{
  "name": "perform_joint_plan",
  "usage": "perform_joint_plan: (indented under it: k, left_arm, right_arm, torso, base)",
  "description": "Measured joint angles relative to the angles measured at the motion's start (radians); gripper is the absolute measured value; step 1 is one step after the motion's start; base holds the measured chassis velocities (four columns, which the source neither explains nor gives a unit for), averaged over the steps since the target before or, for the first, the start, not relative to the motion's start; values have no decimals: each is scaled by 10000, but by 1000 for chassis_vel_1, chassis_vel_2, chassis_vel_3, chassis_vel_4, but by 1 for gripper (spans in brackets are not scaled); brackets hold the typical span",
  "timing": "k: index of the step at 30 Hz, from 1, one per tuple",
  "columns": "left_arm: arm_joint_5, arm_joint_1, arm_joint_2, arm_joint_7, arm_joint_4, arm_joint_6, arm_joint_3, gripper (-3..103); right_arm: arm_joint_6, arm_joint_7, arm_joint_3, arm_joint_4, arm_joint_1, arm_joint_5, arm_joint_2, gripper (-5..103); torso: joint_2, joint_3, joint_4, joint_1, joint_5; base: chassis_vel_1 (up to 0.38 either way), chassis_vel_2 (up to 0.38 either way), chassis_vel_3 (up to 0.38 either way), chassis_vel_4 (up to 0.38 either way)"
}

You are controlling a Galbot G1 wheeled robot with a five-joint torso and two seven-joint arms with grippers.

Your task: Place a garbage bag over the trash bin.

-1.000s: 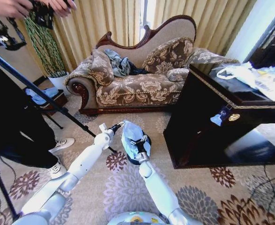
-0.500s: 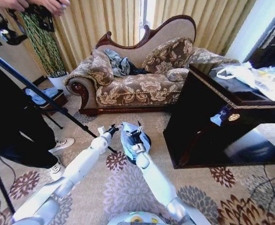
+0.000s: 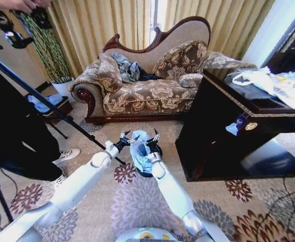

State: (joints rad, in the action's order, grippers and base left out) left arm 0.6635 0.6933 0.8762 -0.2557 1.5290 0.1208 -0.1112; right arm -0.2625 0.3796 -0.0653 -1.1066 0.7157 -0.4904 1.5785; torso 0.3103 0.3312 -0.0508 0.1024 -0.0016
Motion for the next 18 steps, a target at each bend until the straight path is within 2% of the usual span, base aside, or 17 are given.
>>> perform_joint_plan:
  k: [1,3,5,6,9,10,12,13,16,18]
  left_arm:
    - [-131,10,-108,-104,89,2,-38,66]
    - [-238,18,-205,-232,165,10,-61,66]
    - [-358,91,-440,-518,402,13,-52,55]
    - [-358,91,-440,-518,402,13,-52,55]
    - [-495,354,-1018,-1292,873,4,57,39]
    - [-495,354,-1018,-1292,873,4,57,39]
    - [-633,441,-1368,-1734,947,81,42,28]
    - [-633,441,-1368,-1734,947,81,42,28]
    - [-889,444,-1649,-2073,798,168,-50,11]
    - [-1151,245,-1684,-2138,450,312,-254,8]
  right_arm:
    - [0,-2,-14,25,-15,-5,10,100]
    - [-4,-5,-18,52,-29,-12,22,100]
    - [-8,-16,-18,62,-39,-17,36,100]
    - [-8,-16,-18,62,-39,-17,36,100]
    - [-45,-38,-41,126,-109,-30,71,100]
    - [-45,-38,-41,126,-109,-30,71,100]
    - [-81,-40,-95,199,-182,-62,119,100]
    - [-81,-40,-95,199,-182,-62,119,100]
    - [-96,-49,-103,219,-224,-77,159,100]
    - [-105,-59,-96,220,-228,-80,174,100]
  torso:
    - [0,0,-1,0,0]
    - [0,0,-1,0,-1]
    - [0,0,-1,0,-1]
    - [0,0,-1,0,-1]
    - [0,0,0,0,0]
    - [0,0,0,0,0]
    - [0,0,0,0,-1]
    - [0,0,0,0,-1]
    - [0,0,1,0,0]
    - [0,0,1,0,-2]
  base:
    - [0,0,0,0]
    - [0,0,0,0]
    - [0,0,0,0]
    - [0,0,0,0]
    - [0,0,0,0]
    - [0,0,0,0]
    - [0,0,0,0]
    - [0,0,0,0]
    - [0,0,0,0]
    - [0,0,0,0]
